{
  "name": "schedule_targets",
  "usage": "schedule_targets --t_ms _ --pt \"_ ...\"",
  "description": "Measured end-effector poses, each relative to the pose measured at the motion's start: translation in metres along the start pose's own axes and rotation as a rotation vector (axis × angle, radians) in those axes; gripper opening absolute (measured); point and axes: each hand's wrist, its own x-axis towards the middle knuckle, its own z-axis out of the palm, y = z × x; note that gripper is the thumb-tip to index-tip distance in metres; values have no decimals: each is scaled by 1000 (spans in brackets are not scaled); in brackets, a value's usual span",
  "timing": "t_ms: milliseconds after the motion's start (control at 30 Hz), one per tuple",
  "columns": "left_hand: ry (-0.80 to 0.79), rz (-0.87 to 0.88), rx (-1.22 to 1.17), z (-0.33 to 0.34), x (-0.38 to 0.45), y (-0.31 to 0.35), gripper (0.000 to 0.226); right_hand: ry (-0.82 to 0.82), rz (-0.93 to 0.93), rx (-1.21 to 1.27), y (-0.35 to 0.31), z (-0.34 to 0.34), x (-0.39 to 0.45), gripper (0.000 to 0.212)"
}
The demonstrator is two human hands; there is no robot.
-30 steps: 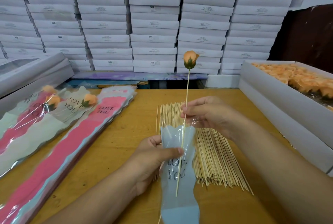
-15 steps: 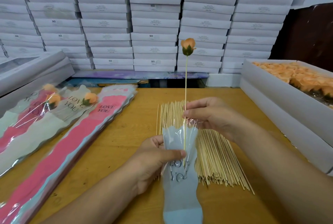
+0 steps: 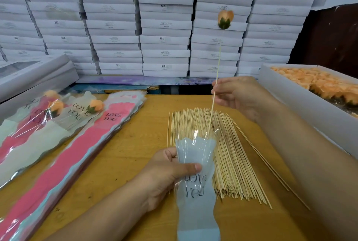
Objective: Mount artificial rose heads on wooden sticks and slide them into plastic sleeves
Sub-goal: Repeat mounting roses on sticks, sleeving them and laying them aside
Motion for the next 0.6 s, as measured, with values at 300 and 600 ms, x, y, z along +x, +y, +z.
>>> schedule_targets --t_ms 300,600 --pt "25 9 0 0 0 0 42 12 -10 11 -2 -10 6 10" --pt "26 26 -20 -1 1 0 40 -90 44 -20 15 -1 -7 9"
